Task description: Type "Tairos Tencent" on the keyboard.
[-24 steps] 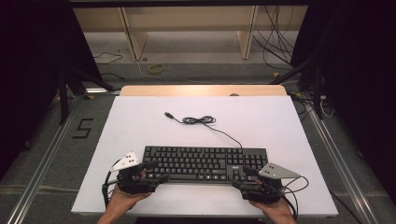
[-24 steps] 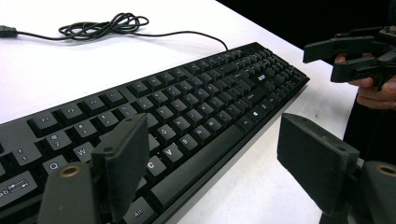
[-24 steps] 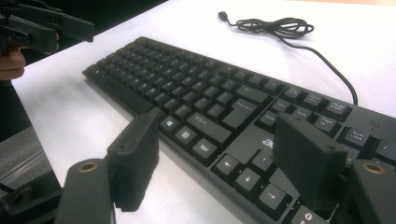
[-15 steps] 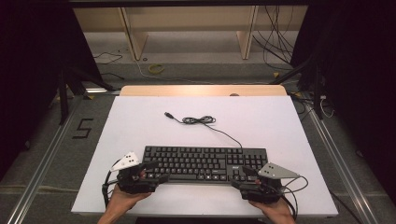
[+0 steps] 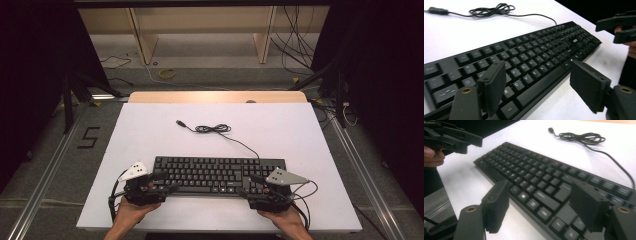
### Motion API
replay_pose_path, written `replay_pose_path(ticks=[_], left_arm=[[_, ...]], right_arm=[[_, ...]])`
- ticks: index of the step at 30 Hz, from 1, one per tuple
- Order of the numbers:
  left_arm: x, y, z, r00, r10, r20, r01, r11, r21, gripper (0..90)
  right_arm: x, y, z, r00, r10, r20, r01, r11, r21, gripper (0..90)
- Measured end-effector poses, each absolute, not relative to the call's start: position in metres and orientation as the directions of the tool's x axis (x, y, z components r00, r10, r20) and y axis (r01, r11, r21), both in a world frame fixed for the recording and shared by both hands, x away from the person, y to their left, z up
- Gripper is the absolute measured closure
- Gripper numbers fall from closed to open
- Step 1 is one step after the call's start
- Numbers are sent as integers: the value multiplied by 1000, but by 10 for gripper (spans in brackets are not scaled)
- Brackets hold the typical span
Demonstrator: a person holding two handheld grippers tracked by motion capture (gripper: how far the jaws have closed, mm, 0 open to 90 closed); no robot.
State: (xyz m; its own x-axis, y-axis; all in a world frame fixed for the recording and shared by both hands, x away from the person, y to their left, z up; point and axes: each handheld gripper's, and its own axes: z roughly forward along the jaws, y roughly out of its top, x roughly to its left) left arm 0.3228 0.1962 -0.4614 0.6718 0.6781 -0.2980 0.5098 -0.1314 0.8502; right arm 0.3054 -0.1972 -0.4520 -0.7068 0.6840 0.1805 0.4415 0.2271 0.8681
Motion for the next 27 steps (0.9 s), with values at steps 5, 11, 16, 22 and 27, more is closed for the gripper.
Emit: replay_pose_path(ticks=[5, 11, 16, 22, 27], left_arm=[[326, 200, -463, 633, 713, -302, 534, -119, 837, 329], [329, 205, -466, 586, 753, -301, 567, -114, 816, 435], [331, 210, -467, 556, 779, -291, 578, -109, 809, 532], [332, 213, -469, 543, 795, -272, 590, -130, 797, 670], [333, 215, -470, 532, 805, -262, 606, -145, 782, 755]], right_arm=[[314, -183, -451, -722, 668, 180, 449, 254, 857, 333], [328, -161, -448, -741, 644, 191, 455, 271, 848, 364], [339, -142, -445, -754, 629, 192, 457, 291, 840, 404], [350, -117, -447, -770, 610, 187, 460, 327, 826, 481], [357, -103, -449, -776, 602, 187, 464, 346, 816, 567]])
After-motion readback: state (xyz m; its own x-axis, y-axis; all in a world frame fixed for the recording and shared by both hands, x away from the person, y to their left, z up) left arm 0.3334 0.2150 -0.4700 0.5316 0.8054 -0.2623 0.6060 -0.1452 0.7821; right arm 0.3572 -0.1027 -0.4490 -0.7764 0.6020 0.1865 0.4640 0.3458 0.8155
